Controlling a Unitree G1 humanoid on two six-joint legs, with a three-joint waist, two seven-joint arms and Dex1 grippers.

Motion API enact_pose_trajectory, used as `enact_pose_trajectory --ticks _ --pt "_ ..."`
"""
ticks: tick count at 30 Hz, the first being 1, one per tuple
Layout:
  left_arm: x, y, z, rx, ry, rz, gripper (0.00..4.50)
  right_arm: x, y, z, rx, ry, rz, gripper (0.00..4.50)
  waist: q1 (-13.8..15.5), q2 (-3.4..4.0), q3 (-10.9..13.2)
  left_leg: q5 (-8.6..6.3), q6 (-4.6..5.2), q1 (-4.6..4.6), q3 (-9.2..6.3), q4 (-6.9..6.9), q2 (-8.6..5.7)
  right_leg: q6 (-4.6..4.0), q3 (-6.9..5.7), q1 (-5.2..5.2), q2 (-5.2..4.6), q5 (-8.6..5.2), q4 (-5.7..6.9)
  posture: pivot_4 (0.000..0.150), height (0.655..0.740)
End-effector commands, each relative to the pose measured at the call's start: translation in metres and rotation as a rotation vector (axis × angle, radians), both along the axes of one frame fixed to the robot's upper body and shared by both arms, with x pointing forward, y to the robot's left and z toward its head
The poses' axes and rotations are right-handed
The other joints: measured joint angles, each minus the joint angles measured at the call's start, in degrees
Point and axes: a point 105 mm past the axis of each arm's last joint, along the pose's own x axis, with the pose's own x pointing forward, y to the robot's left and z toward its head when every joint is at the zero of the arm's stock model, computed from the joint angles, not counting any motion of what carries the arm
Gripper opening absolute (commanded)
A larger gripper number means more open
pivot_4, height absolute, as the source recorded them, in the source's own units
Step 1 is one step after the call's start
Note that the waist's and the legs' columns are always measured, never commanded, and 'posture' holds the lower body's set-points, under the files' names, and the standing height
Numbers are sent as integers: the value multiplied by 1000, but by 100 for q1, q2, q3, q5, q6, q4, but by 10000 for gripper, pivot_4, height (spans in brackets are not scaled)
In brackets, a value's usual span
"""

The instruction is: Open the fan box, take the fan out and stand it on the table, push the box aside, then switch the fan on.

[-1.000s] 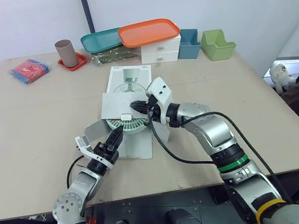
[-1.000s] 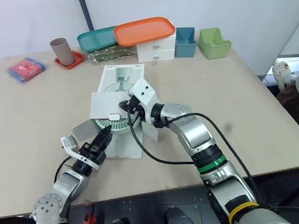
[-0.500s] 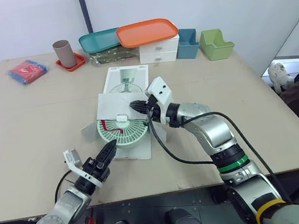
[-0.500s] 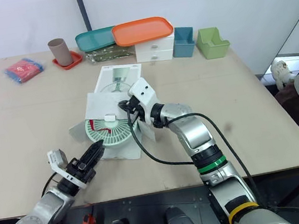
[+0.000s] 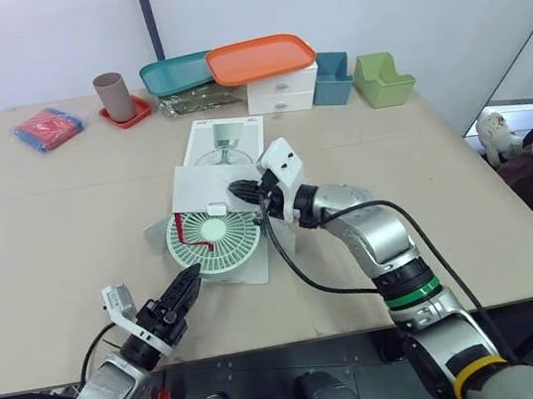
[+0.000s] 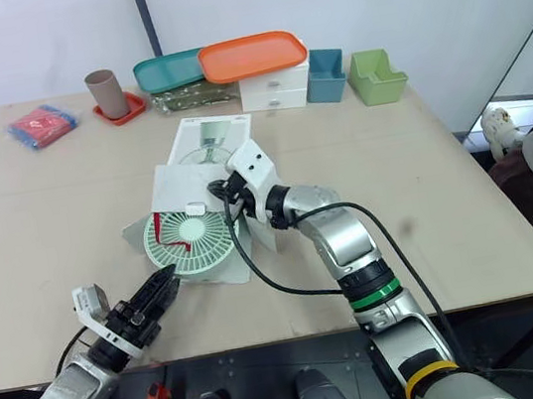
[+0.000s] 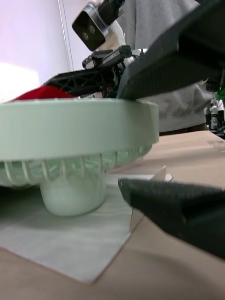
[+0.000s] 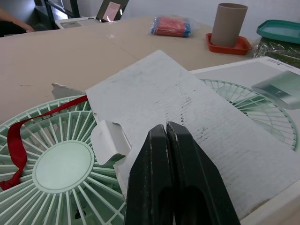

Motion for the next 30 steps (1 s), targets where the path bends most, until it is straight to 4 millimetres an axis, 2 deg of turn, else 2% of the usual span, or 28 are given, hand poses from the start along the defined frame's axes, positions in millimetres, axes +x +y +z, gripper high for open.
enact_pose_trajectory --ticks 1,4,9,12,16,18,24,30 --pt "-4 6 -4 6 2 0 44153 -5 2 13 22 -47 15 0 0 0 0 0 0 0 0 0 0 -1 0 -1 0 -1 0 1500 7400" --pt "-7 6 -2 31 -17 -17 44684 -4 2 13 21 -48 16 0 -2 0 0 0 0 -1 0 -1 0 -1 0 -1 0 -2 0 1500 7400" --pt "-5 19 3 50 -36 18 44684 -4 3 13 21 -49 19 0 -8 0 0 0 0 -1 0 -1 1 -2 0 -2 0 -1 0 1500 7400" --pt "0 23 2 60 -23 37 44684 -4 4 13 22 -50 21 0 -8 0 0 0 0 -2 0 -1 1 -1 0 -2 -1 -1 0 1500 7400" --pt "12 26 20 21 -89 29 44684 -6 6 12 19 -51 30 0 -6 0 1 0 0 -5 -1 0 1 -1 -2 -4 0 -1 0 1500 7400" --pt "16 26 22 18 -91 25 44684 -6 6 12 17 -53 31 0 -5 0 0 0 0 -6 -3 0 1 -1 -3 -5 1 0 0 1500 7400" --pt "36 16 25 -3 -101 -9 44684 -5 3 12 11 -61 18 0 16 0 1 0 0 -16 -1 0 -1 6 -2 -7 -2 -3 -2 1500 7400" --pt "48 -1 28 17 -112 -59 44684 -5 1 11 5 -64 6 0 43 0 1 0 0 -20 -6 -1 -2 26 -4 -8 -1 7 -2 1500 7400"
